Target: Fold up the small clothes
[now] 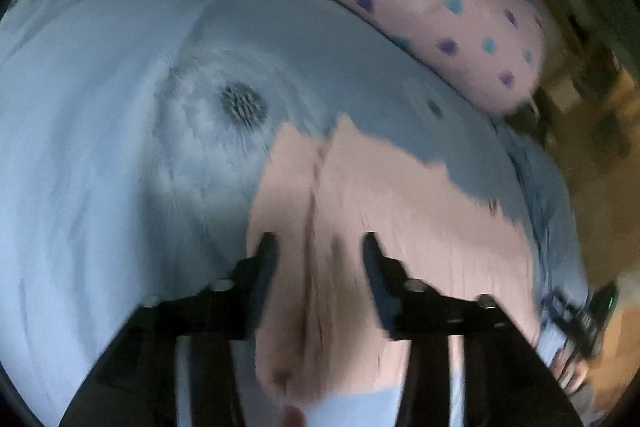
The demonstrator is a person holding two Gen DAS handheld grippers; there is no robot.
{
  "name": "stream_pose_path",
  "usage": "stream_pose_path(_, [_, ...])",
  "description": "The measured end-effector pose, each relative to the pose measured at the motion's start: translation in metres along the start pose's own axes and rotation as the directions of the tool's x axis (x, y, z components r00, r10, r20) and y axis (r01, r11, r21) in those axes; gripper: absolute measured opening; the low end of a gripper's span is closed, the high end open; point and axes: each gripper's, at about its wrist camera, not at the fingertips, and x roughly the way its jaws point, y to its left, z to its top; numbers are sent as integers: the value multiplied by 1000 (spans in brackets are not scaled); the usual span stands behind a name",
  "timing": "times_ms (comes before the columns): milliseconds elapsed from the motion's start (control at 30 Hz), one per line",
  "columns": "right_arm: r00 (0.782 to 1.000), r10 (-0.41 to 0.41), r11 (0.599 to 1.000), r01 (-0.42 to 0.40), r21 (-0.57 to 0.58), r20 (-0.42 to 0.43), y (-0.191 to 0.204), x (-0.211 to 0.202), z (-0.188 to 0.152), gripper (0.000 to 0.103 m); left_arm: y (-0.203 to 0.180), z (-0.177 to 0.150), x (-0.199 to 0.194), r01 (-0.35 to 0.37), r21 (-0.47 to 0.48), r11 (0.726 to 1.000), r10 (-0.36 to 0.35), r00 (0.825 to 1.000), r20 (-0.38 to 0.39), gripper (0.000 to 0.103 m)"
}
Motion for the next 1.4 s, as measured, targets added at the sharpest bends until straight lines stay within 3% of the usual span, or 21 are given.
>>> stream_pose_path(133, [996,81,996,-79,43,-47,-6,-19,-24,74,-5,-32,-15,72,25,997,-71,997,-40,62])
stream_pose_path(200, [993,105,993,-102,60,-60,-10,-25,-36,78,-2,-41,-21,70,19,997,-69,996,-50,71])
stream_pose_path(400, [981,163,969,-139,203,-107,-37,-20,-62,83,24,-52,-13,93,-80,992,-102,988,-120,77])
stream_pose_path(633, [969,225,934,-185,305,-100,-49,7,-57,83,37,-38,9,182,-238,954,-220,965,-143,84])
stream_pose_path(800, [968,233,930,-194,312,-95,-43,23,-47,86,30,-28,21,165,-264,950,-211,965,-156,86])
stream_pose_path(1033, [972,188,933,-132,336,-143,-31,32,-42,86,19,-23,29,54,-292,955,-114,975,-191,86])
stream_pose_path(1067, [973,175,937,-117,329,-151,-28,33,-42,86,18,-24,29,47,-287,957,-104,977,-187,85])
stream_pose_path(1133, [975,156,945,-100,311,-160,-26,35,-41,86,17,-24,29,12,-273,962,-64,981,-183,66])
stream_pose_path(1167, [976,147,948,-92,305,-163,-24,35,-41,82,20,-24,28,-15,-270,963,-37,982,-185,43])
stream_pose_path(1200, [976,134,951,-78,299,-169,-23,35,-41,78,22,-24,27,-32,-270,962,-20,982,-188,27])
stream_pose_path(1333, [970,200,909,-130,396,-141,-40,35,-44,66,39,-27,29,70,-348,935,-140,974,-181,23])
stream_pose_path(1400, [961,244,873,-158,461,-132,-54,36,-48,42,47,-29,30,115,-386,915,-192,967,-169,21])
